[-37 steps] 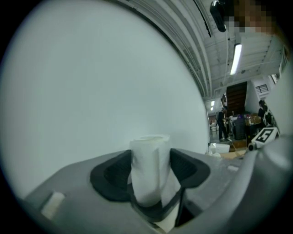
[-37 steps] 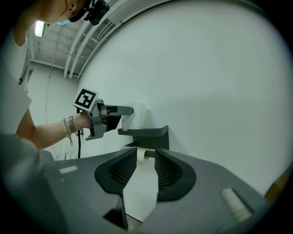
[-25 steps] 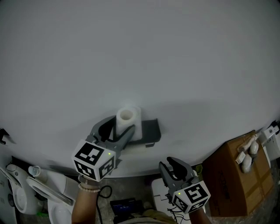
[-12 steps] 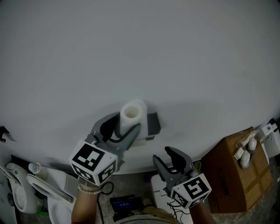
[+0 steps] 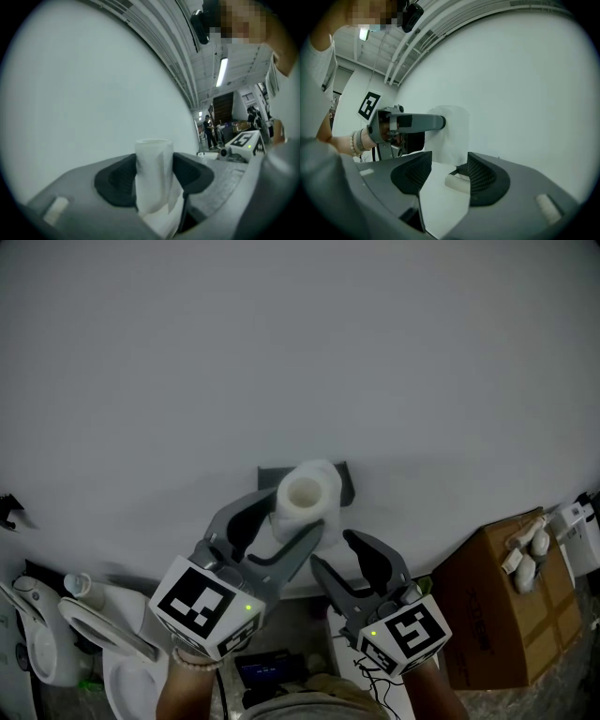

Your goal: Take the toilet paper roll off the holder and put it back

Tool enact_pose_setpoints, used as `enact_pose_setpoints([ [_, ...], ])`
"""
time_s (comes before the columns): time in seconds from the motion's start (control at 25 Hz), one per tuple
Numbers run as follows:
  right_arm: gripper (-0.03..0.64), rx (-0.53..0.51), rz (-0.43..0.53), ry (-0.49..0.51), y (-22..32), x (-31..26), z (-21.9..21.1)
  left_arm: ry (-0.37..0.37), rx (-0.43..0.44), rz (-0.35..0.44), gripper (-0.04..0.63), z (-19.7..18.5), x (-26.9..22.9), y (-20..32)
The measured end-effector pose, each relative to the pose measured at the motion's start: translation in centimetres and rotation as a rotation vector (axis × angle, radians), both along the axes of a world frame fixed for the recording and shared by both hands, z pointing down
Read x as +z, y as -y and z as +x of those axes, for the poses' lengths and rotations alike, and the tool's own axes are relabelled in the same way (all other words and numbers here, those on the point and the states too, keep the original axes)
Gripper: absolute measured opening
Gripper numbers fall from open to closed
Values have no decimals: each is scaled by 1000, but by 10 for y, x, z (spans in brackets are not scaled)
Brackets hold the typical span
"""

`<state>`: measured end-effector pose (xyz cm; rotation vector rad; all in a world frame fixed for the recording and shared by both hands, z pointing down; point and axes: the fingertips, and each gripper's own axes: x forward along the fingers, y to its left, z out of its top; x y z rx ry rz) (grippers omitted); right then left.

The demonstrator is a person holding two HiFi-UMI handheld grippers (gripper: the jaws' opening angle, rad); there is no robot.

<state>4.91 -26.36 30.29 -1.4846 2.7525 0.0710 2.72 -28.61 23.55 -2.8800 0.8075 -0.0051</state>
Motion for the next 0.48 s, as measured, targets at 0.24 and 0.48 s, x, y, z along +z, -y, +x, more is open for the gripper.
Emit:
enact_pose_setpoints([
  [0.24,225,-51,-12,19,-20,4,-24,5,20,-14,238,-11,12,-33],
  [0.48,225,-54,-34,15,-46,18,-37,12,27,-96,238,-16,35,-68],
])
